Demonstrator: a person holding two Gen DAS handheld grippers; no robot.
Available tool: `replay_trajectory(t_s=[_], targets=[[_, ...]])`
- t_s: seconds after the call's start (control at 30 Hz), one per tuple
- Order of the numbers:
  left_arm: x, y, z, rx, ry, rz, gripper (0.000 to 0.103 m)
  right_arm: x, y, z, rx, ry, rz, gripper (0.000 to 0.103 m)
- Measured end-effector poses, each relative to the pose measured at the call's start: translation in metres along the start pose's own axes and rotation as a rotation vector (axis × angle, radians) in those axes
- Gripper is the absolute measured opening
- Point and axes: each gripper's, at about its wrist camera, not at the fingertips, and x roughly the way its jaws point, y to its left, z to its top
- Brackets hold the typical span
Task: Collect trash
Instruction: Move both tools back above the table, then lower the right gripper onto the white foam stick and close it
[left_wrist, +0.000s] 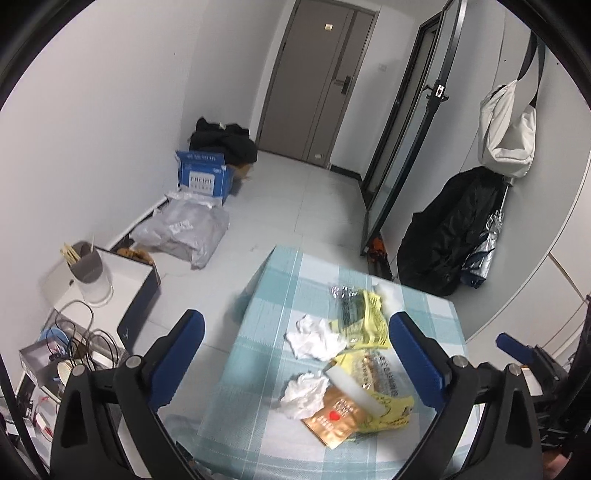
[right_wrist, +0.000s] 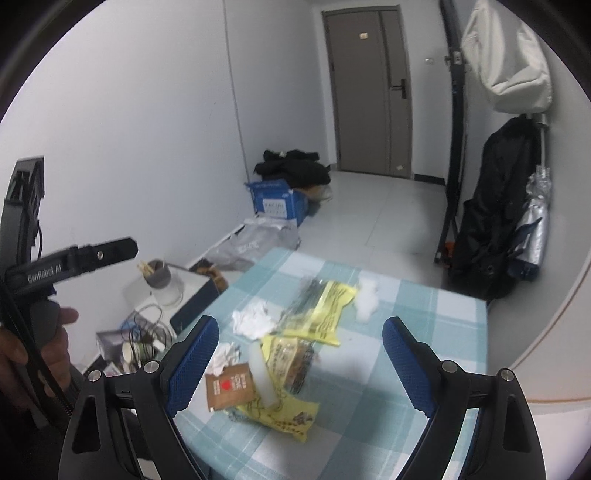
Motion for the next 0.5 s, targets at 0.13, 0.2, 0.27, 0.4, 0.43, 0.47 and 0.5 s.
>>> replay_trajectory(t_s=[0.13,0.2,0.27,0.4,0.43,0.47,0.5], targets=[[0.007,0.018,-0.001,-0.053,0.045,-0.025,0.098,0.017,0.009,-0.012,-0.018,0.045,0.008,0.091],[0.011,0.024,-0.001,-0.074,0.063,-0.025,0.098,0.022,0.014,-0.016,-0.028,0.060,0.010,0.091],[0.012,0.031,0.001,-0.108,0.074,-0.042,0.098,0.028,0.017,-0.019,-0.044,0.075,0.015,0.091],[0.010,0.042,0.004,-0.136,0.067,-0.022,0.098,0.045,0.024,-0.020,-0.087,0.122,0.021,0.089],[0.010,0.045,0.005,-0.142,0.068,-0.021,0.098,0.049,0.025,-0.019,-0.094,0.132,0.019,0.089],[0.011,0.047,0.005,-0.148,0.073,-0.021,0.098,0.054,0.026,-0.019,-0.100,0.140,0.015,0.089],[0.012,0.048,0.006,-0.152,0.076,-0.015,0.098,0.059,0.028,-0.019,-0.107,0.148,0.015,0.088]])
